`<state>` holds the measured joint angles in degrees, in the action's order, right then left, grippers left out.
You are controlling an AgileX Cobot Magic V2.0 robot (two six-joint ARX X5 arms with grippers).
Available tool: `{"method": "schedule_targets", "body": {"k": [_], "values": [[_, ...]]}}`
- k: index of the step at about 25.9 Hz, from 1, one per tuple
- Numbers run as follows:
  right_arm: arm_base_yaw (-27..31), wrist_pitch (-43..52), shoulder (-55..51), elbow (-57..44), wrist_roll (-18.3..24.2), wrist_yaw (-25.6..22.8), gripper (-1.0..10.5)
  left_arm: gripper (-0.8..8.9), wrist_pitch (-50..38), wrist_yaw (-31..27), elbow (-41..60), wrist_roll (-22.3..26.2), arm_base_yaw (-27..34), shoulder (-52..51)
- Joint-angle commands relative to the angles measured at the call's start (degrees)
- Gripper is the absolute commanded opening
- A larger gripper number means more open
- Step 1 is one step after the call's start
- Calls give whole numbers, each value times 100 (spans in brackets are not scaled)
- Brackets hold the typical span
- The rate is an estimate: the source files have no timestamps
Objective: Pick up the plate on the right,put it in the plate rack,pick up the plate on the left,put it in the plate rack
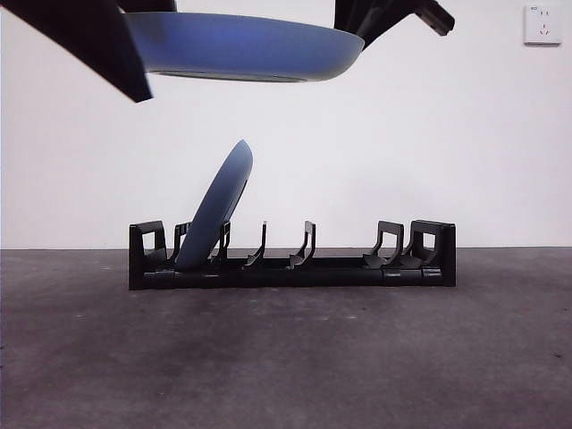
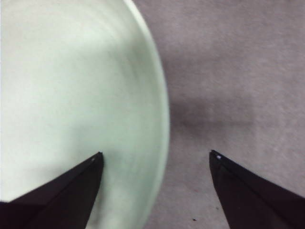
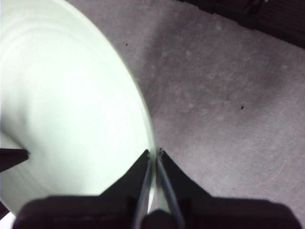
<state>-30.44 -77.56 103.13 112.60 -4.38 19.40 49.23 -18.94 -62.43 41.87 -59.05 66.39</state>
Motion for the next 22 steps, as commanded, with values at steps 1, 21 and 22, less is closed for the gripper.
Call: {"method": "schedule_targets", "body": {"k": [1, 21, 22], "values": [[22, -120, 17, -26, -107, 72, -17, 323, -81, -22, -4, 83, -17, 13], [168, -118, 17, -26, -138, 48, -14, -8, -66, 17, -4, 79, -31, 9], [168, -118, 17, -26, -136, 35, -12, -8, -81, 70, -4, 79, -31, 7]]}}
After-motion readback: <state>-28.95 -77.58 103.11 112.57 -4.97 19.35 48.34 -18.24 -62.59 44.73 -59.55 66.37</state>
